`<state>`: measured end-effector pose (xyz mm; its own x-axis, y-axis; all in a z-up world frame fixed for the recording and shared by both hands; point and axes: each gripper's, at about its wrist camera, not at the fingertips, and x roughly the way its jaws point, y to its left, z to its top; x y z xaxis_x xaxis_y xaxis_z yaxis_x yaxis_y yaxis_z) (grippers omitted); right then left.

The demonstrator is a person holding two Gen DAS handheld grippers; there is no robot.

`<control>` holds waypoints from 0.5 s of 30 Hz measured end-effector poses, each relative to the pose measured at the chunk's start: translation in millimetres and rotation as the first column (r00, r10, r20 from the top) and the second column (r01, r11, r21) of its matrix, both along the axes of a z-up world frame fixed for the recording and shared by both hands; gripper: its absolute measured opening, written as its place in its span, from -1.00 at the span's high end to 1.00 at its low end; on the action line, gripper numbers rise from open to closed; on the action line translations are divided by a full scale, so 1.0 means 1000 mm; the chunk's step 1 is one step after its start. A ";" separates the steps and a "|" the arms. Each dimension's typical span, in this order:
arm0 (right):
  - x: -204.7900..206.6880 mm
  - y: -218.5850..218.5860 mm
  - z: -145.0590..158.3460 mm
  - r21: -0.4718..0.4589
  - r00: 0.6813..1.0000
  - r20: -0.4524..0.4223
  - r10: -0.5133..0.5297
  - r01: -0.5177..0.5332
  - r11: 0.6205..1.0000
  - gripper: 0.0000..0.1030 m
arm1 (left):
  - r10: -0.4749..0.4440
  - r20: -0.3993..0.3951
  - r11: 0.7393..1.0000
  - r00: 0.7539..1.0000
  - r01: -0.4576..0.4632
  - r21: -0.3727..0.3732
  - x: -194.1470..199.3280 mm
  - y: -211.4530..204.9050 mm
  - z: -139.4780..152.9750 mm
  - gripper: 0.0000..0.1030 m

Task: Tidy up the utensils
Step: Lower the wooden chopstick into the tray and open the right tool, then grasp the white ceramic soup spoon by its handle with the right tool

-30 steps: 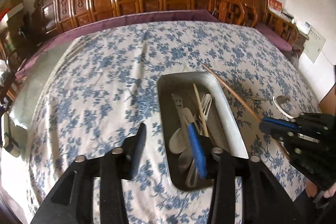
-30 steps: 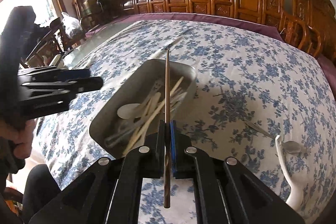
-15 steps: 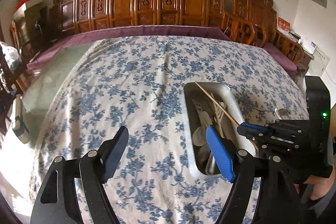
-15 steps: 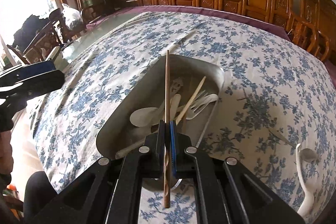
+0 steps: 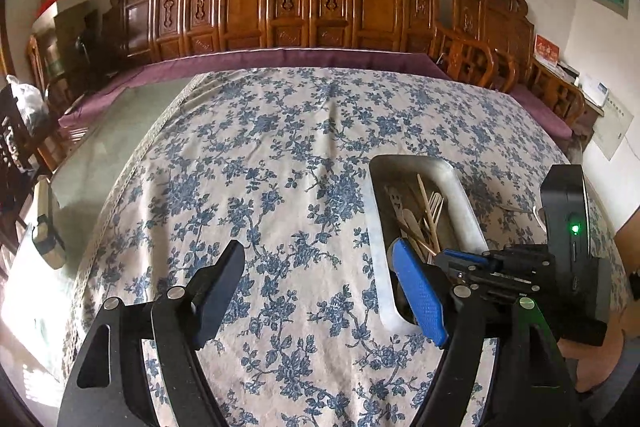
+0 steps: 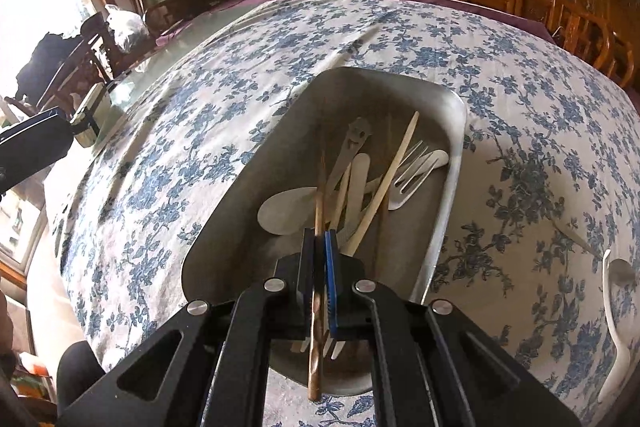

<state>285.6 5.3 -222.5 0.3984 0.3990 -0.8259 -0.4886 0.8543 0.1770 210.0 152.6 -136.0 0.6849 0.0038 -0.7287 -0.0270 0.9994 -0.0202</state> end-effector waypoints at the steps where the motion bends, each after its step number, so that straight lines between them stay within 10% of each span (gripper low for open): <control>1: 0.000 0.000 0.000 0.003 1.000 0.002 0.004 -0.004 1.000 0.83 | 0.001 0.000 1.000 1.000 -0.001 -0.006 0.000 0.001 0.001 -0.42; 15: 0.009 -0.009 0.021 0.015 0.998 0.057 0.035 -0.036 0.999 0.82 | -0.024 -0.012 1.000 1.000 0.024 0.005 -0.002 -0.008 -0.007 -0.42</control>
